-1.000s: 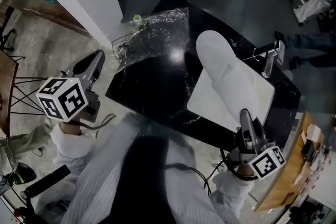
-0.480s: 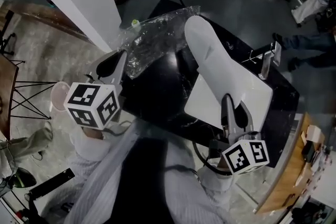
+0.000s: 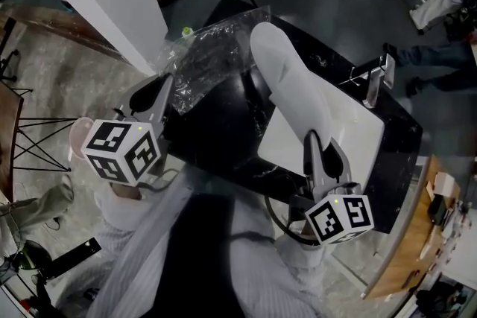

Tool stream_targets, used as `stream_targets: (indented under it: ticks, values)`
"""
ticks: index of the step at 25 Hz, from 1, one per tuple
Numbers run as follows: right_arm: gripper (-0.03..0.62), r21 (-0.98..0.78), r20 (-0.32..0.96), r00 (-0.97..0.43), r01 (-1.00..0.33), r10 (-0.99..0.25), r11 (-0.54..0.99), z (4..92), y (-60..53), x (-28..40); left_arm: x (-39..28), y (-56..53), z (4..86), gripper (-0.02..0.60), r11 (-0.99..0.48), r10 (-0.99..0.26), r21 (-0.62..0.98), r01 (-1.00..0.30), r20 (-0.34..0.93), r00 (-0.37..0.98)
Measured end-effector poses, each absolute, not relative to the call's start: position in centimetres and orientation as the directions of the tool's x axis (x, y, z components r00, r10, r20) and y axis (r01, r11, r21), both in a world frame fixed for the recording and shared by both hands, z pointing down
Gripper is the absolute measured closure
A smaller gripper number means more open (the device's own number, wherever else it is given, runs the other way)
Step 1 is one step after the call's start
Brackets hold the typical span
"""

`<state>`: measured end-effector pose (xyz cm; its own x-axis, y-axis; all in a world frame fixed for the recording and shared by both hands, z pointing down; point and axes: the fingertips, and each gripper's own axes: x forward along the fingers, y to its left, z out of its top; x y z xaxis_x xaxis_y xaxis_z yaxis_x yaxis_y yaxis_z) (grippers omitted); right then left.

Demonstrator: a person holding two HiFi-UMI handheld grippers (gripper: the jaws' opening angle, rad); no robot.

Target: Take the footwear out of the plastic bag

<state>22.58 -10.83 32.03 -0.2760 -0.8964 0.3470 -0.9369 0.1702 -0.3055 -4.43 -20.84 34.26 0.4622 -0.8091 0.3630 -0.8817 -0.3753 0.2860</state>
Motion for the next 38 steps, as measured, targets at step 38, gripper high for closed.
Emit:
stream_targets:
  ticks: [38]
  values:
    - [0.520, -0.339, 0.344, -0.292, -0.925, -0.892, 0.172, 32.1, -10.2, 22.6, -3.6, -20.3, 34.4, 0.575, -0.404, -0.782, 0.304, -0.863, 0.375, 0.498]
